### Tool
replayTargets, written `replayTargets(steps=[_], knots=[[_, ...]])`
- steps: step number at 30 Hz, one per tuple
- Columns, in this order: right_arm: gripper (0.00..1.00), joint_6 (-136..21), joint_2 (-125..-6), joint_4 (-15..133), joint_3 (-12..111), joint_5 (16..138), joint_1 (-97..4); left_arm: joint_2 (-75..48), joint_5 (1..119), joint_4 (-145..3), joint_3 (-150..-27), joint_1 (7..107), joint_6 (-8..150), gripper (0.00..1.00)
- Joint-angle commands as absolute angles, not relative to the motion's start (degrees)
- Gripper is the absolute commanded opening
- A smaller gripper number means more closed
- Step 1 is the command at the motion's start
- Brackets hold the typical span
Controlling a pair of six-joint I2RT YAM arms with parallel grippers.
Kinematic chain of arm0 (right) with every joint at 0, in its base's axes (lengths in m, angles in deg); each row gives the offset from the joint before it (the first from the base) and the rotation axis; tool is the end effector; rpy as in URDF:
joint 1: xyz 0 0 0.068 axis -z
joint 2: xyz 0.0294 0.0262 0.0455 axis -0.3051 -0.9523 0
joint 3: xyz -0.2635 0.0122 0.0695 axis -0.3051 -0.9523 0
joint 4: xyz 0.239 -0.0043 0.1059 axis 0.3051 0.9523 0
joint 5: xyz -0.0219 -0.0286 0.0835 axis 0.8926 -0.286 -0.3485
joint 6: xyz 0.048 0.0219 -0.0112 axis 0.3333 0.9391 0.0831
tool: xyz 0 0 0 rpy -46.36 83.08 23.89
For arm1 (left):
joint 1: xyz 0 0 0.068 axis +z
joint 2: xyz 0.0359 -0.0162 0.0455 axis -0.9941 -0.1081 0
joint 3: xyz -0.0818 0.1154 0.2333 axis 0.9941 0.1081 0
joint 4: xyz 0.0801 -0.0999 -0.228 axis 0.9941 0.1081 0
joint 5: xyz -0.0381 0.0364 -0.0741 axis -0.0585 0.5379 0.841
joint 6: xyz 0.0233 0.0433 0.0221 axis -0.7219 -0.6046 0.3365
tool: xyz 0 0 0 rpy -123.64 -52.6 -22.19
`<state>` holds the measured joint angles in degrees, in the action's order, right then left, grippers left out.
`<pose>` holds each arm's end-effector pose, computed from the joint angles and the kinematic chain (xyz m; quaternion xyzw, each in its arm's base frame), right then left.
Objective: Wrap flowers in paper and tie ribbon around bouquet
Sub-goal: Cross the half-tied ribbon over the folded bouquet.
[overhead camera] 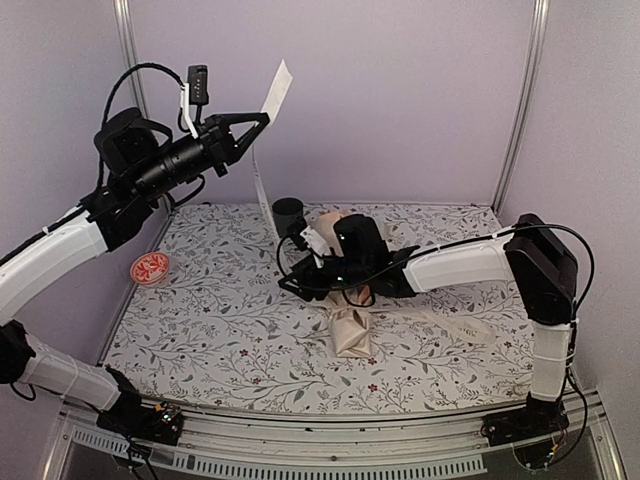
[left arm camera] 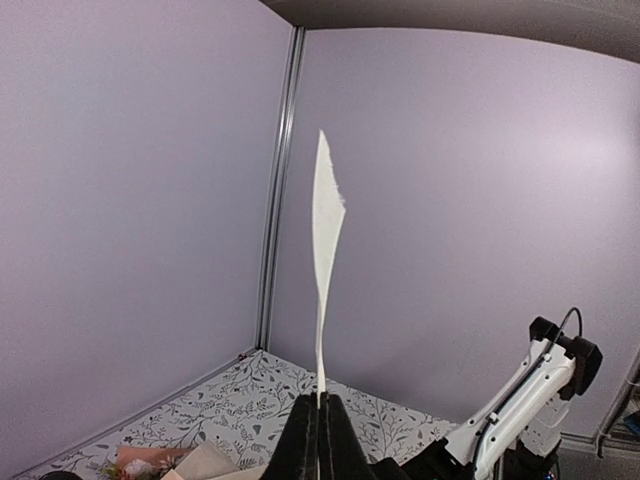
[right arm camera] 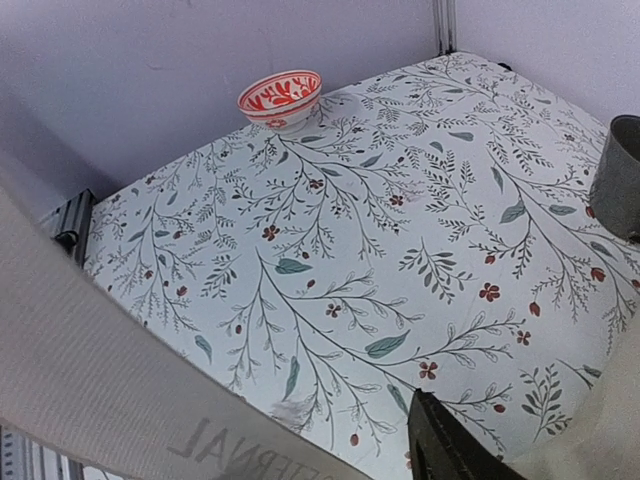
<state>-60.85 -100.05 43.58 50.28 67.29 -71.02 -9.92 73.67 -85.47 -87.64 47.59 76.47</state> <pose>0.2667 0.3755 0.2023 -0.4231 0.7161 0.3701 0.4137 0.2237 -0.1804 0.4510 0.2484 0.5577 -0.4556 0.6478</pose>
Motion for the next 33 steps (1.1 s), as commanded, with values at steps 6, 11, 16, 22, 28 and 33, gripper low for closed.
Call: replayTargets(steps=[6, 11, 16, 22, 28, 33], knots=[[0.13, -58.3, -99.4, 41.6, 48.7, 69.8, -71.8, -10.7, 70.6, -84.7, -88.6, 49.3, 77.8, 0.00], [0.00, -58.3, -94.8, 41.7, 44.5, 64.6, -72.1, -14.5, 64.4, -76.6, -84.9, 54.1, 83.3, 0.00], [0.00, -55.9, -88.5, 40.6, 37.8, 53.8, -72.1, -22.1, 60.1, -72.6, -74.9, 56.2, 86.0, 0.00], [0.00, -52.7, -84.1, 38.9, 32.2, 49.0, -72.1, -27.2, 53.9, -70.2, -67.1, 47.6, 83.9, 0.54], [0.00, -51.4, -82.9, 39.1, 30.6, 48.3, -72.0, -21.4, 44.1, -70.9, -59.1, 45.6, 82.1, 0.77], [0.00, -49.7, -84.5, 39.1, 31.3, 46.9, -71.2, -12.2, 44.9, -81.1, -50.3, 39.3, 73.4, 0.63]])
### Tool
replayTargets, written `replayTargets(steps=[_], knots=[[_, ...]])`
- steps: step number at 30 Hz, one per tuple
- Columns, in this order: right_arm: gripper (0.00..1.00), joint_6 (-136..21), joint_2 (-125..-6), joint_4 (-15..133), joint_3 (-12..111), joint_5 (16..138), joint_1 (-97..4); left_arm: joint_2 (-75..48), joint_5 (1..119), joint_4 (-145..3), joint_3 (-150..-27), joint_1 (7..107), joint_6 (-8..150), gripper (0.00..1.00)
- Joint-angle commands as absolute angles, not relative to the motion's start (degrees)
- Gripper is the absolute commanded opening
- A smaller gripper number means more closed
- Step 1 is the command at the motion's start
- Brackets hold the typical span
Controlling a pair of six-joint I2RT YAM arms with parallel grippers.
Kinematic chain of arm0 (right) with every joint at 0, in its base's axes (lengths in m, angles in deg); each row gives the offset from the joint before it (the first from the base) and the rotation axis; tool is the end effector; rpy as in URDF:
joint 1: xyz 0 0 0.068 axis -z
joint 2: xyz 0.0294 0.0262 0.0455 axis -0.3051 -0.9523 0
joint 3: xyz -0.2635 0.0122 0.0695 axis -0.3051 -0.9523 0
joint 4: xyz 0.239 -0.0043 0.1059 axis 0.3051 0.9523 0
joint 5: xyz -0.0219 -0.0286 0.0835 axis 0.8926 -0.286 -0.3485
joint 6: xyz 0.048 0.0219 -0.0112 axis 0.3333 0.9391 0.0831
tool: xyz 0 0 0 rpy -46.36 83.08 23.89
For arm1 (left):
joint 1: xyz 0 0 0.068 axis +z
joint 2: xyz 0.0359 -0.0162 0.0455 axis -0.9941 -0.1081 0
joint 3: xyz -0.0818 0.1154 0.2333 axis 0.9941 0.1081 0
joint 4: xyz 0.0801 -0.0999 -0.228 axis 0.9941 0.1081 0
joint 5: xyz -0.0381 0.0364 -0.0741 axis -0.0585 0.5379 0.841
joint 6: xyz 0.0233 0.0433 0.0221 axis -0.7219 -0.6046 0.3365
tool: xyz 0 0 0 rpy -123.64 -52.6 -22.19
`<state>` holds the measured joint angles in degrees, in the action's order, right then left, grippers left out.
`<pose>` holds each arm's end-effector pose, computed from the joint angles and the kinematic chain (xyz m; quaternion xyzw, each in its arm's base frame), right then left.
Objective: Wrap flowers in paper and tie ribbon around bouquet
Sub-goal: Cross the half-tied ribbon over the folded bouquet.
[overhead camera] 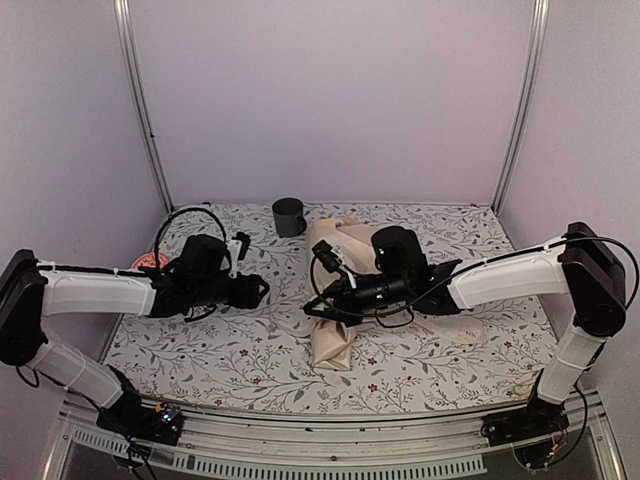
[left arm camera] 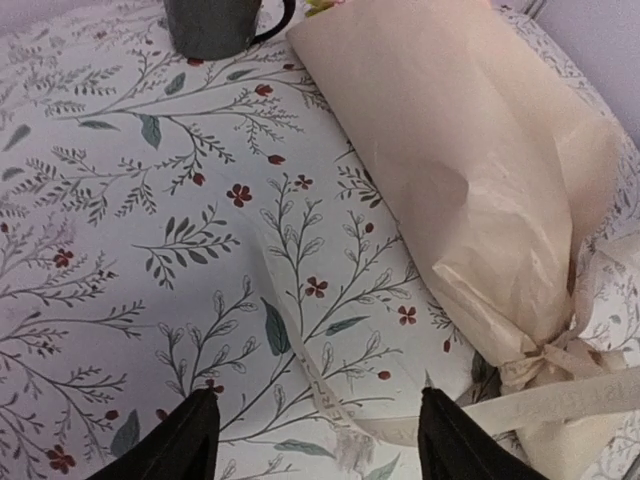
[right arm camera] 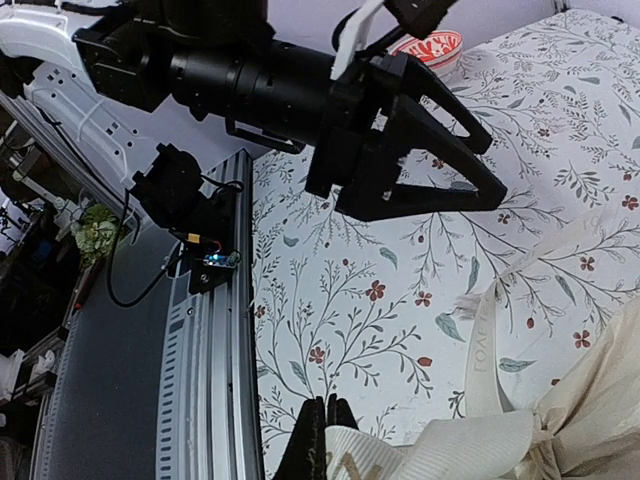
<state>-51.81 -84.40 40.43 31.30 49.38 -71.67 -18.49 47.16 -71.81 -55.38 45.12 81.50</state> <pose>0.2074 0.3198 0.2125 -0.4366 0.6887 0.4989 0.2935 0.2247 -0.1764 0.1882 0.1119 0.8934 -0.1904 0.3913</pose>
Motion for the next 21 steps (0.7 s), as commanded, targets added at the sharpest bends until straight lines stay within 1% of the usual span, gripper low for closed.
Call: replayTargets(steps=[1, 3, 5, 9, 13, 15, 17, 19, 21], knots=[[0.00, -49.4, -84.7, 39.0, 31.4, 46.4, -71.1, -10.5, 46.8, -84.5, -48.7, 36.5, 69.5, 0.62], [0.00, -49.0, -84.9, 39.0, 31.6, 46.0, -70.8, -8.6, 51.0, -92.1, -45.2, 30.3, 62.1, 0.66], [0.00, -48.7, -85.1, 38.9, 31.7, 45.8, -70.5, -9.1, 52.2, -99.8, -41.8, 26.5, 58.5, 0.70], [0.00, -48.2, -85.5, 39.0, 31.9, 46.1, -70.3, -15.5, 52.9, -116.0, -37.9, 25.8, 58.1, 0.77], [0.00, -47.9, -85.9, 38.8, 31.9, 46.1, -70.3, -25.5, 56.7, -128.1, -39.7, 25.8, 55.5, 0.82], [0.00, -47.9, -85.8, 38.9, 31.9, 46.0, -70.2, -29.0, 58.2, -135.1, -39.5, 25.9, 55.5, 0.83], [0.00, -47.9, -85.7, 39.0, 32.0, 46.1, -70.2, -32.2, 59.3, -141.9, -39.2, 26.0, 55.4, 0.81], [0.00, -47.9, -85.7, 39.0, 32.2, 46.3, -70.2, -34.7, 61.7, -145.0, -39.6, 26.6, 56.2, 0.78], [0.00, -47.8, -85.6, 39.0, 32.2, 46.8, -70.2, -36.6, 64.8, -146.9, -40.0, 27.3, 57.2, 0.77]])
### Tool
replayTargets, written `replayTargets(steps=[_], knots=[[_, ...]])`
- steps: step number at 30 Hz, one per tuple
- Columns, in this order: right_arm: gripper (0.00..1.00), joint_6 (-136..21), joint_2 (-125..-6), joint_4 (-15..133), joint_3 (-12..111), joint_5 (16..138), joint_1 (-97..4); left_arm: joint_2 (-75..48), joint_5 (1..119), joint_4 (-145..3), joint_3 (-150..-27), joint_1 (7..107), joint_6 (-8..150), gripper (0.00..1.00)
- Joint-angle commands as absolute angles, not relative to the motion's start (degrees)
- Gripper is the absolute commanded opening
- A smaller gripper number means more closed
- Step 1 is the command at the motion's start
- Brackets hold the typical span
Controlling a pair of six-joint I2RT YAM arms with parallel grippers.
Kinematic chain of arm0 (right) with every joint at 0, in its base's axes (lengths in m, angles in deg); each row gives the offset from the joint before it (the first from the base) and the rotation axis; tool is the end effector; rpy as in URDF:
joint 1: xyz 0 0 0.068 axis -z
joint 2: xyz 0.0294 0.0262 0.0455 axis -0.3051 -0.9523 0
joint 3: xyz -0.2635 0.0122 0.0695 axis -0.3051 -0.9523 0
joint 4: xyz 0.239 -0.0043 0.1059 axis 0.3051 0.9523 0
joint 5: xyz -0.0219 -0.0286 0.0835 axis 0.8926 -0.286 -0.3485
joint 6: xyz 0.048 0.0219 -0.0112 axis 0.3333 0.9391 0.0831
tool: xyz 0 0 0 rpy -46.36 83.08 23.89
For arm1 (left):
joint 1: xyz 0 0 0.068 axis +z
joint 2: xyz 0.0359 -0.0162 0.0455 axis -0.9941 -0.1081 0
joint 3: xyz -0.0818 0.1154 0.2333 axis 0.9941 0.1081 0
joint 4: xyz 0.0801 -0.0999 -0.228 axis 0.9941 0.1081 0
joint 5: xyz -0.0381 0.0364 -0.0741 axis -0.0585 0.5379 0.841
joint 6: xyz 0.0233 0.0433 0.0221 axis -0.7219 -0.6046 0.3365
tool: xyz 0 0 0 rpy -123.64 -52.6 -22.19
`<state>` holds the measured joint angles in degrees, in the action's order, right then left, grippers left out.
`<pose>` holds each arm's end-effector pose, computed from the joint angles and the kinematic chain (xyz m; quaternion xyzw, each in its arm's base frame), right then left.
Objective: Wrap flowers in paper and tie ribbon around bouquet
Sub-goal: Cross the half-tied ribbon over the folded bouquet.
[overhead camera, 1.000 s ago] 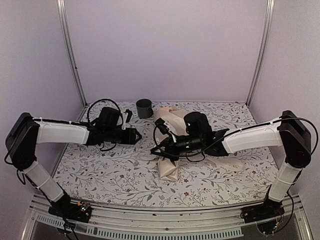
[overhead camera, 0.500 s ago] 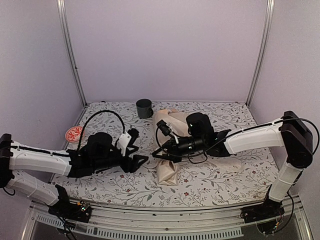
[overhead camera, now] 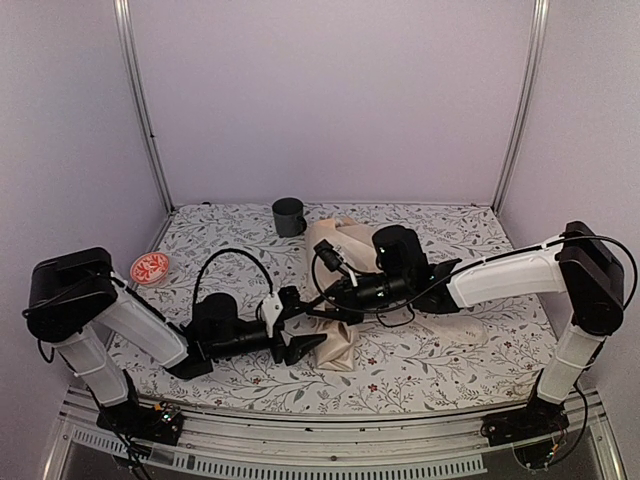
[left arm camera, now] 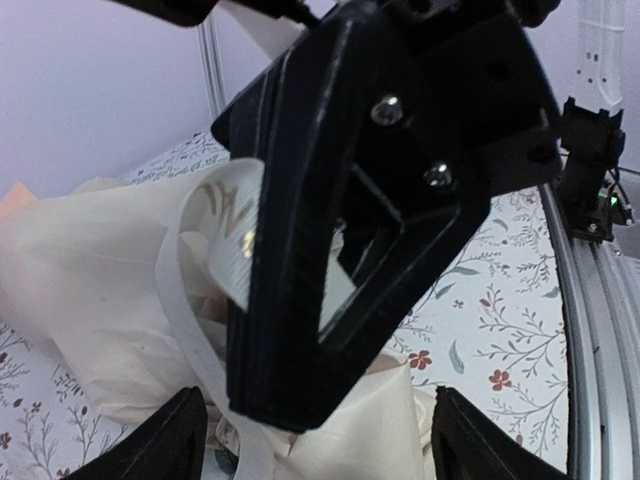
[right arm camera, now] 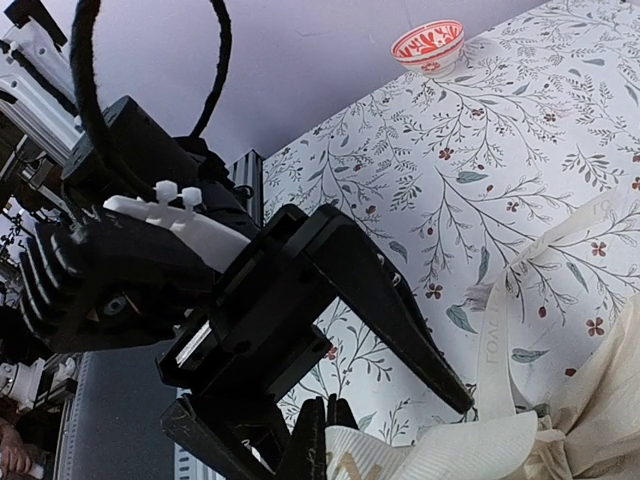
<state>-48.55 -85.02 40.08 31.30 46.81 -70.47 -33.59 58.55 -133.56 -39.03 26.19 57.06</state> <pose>0.2133 0.3165 0.2095 -0.4184 0.6973 0.5159 0.2694 0.1481 -0.2416 0.1438 0.4107 0.6344 -0.3448 0.5567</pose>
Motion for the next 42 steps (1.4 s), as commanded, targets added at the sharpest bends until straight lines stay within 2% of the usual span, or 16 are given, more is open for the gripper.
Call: replayTargets(steps=[1, 10, 14, 17, 20, 25, 29, 32, 42], knots=[[0.00, -47.8, -85.5, 39.0, 32.1, 47.1, -70.2, -37.3, 66.0, -148.6, -39.7, 27.7, 57.7, 0.77], [0.00, -47.3, -85.7, 39.7, 32.9, 48.7, -70.2, -42.8, 67.9, -156.7, -37.8, 29.7, 56.2, 0.81], [0.00, -47.4, -85.4, 40.0, 33.0, 49.0, -70.2, -44.4, 67.6, -152.7, -40.7, 30.1, 55.9, 0.82], [0.00, -47.6, -85.3, 40.1, 33.1, 49.2, -70.1, -45.0, 65.3, -150.1, -41.7, 30.8, 55.9, 0.78], [0.00, -47.7, -85.4, 40.4, 33.6, 49.0, -70.1, -45.6, 66.6, -154.1, -39.7, 32.1, 57.4, 0.72], [0.00, -48.1, -85.4, 41.5, 34.3, 49.1, -70.1, -49.0, 70.2, -150.8, -42.7, 32.5, 59.4, 0.58], [0.00, -48.4, -85.2, 42.1, 34.4, 49.2, -70.1, -51.6, 70.8, -157.2, -42.1, 32.7, 61.3, 0.44], [0.00, -48.5, -85.4, 42.7, 34.4, 49.0, -70.1, -52.1, 71.5, -155.9, -42.7, 32.7, 61.3, 0.37], [0.00, -48.3, -85.2, 43.2, 34.1, 48.5, -70.1, -53.4, 72.6, -155.9, -45.1, 33.0, 61.7, 0.36]])
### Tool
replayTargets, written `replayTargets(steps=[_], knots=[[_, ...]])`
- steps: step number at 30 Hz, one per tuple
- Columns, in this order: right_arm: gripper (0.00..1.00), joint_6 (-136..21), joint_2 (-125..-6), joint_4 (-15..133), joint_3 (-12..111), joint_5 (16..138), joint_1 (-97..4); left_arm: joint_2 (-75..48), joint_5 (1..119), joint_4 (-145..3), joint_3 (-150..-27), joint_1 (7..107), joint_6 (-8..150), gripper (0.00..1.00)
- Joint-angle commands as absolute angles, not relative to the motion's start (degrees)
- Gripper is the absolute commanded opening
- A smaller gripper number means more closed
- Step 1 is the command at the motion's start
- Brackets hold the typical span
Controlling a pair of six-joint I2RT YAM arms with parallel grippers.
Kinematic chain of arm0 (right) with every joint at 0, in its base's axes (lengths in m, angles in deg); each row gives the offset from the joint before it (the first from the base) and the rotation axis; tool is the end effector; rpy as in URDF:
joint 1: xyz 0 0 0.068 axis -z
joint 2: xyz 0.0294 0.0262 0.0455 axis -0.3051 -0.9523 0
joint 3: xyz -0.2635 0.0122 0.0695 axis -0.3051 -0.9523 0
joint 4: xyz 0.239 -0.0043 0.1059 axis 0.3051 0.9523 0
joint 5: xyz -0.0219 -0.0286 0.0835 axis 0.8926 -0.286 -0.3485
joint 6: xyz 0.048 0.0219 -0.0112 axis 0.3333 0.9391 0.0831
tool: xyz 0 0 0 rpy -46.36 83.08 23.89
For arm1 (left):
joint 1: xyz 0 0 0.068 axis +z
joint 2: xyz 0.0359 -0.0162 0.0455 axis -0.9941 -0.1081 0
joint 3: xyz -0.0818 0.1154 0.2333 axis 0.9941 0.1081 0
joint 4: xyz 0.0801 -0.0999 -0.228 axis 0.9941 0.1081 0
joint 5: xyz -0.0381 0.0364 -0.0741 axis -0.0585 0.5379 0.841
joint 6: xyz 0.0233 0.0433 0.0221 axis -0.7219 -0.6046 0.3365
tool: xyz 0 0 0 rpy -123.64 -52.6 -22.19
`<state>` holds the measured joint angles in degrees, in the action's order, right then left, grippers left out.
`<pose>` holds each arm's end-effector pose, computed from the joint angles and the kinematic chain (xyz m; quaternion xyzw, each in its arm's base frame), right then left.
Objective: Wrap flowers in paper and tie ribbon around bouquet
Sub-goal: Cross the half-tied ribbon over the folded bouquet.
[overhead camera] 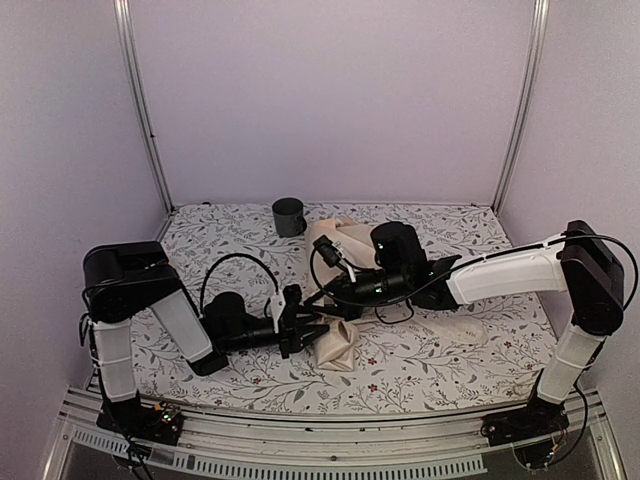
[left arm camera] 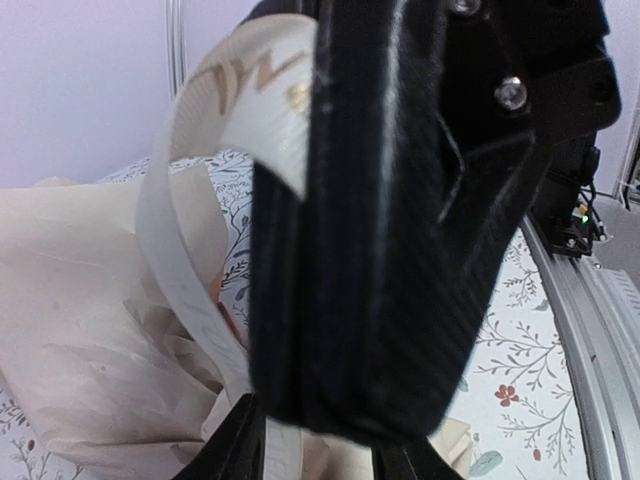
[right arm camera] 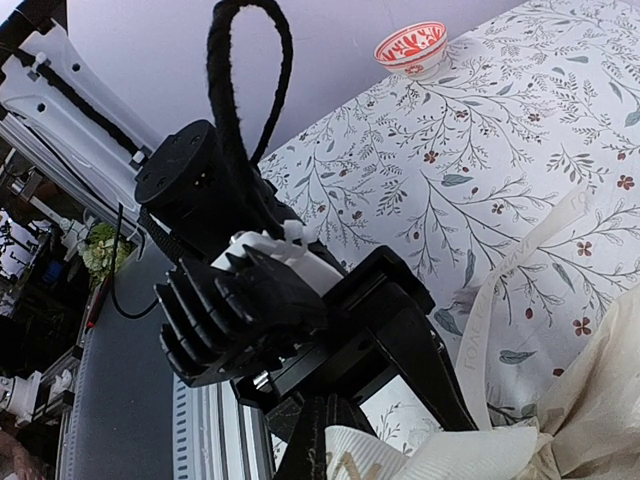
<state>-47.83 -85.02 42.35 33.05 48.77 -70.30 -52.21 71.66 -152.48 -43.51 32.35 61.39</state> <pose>0.2174 0.3184 0.2152 -0.4056 0.7101 0.5062 0.2737 0.1824 -0.2485 0.1059 0.4077 0.6018 -0.4179 0.5450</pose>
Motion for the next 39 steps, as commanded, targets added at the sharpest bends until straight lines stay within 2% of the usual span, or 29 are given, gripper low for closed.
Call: replayTargets(steps=[1, 4, 8, 11, 16, 24, 26, 27, 32, 35, 36, 39], knots=[[0.00, -48.4, -85.1, 43.2, 34.1, 48.5, -70.1, -53.5, 72.4, -155.7, -45.3, 33.1, 61.6, 0.35], [0.00, -48.5, -85.0, 43.6, 34.1, 48.3, -70.1, -53.9, 71.4, -155.6, -45.5, 33.4, 61.4, 0.34], [0.00, -48.6, -84.7, 44.0, 34.0, 48.2, -70.1, -53.2, 69.3, -156.2, -43.9, 35.0, 61.5, 0.39], [0.00, -48.7, -84.6, 44.0, 33.9, 48.2, -70.1, -52.8, 69.7, -157.5, -41.9, 36.6, 61.7, 0.52], [0.00, -48.8, -84.8, 44.1, 34.2, 48.4, -70.1, -52.5, 77.7, -153.1, -44.3, 37.3, 61.8, 0.68], [0.00, -48.7, -84.8, 44.2, 34.4, 48.5, -70.1, -53.6, 80.1, -152.4, -46.8, 35.7, 60.7, 0.69], [0.00, -48.7, -84.8, 44.1, 34.4, 48.6, -70.1, -53.7, 79.6, -153.3, -47.3, 35.7, 61.4, 0.62], [0.00, -48.6, -84.8, 44.1, 34.3, 48.7, -70.1, -53.7, 79.5, -153.0, -47.9, 35.7, 61.5, 0.54], [0.02, -47.9, -84.2, 44.7, 33.9, 51.2, -70.1, -53.3, 80.4, -149.0, -49.9, 35.5, 61.8, 0.00], [0.17, -47.0, -82.6, 47.2, 34.0, 55.9, -70.1, -53.2, 79.4, -150.2, -48.3, 35.3, 62.2, 0.00], [0.26, -46.8, -81.8, 49.0, 34.3, 57.9, -70.1, -53.1, 78.3, -150.2, -48.0, 35.2, 62.4, 0.00], [0.41, -46.5, -78.5, 58.1, 35.2, 66.8, -70.0, -52.8, 74.9, -150.1, -47.4, 34.9, 62.4, 0.00]])
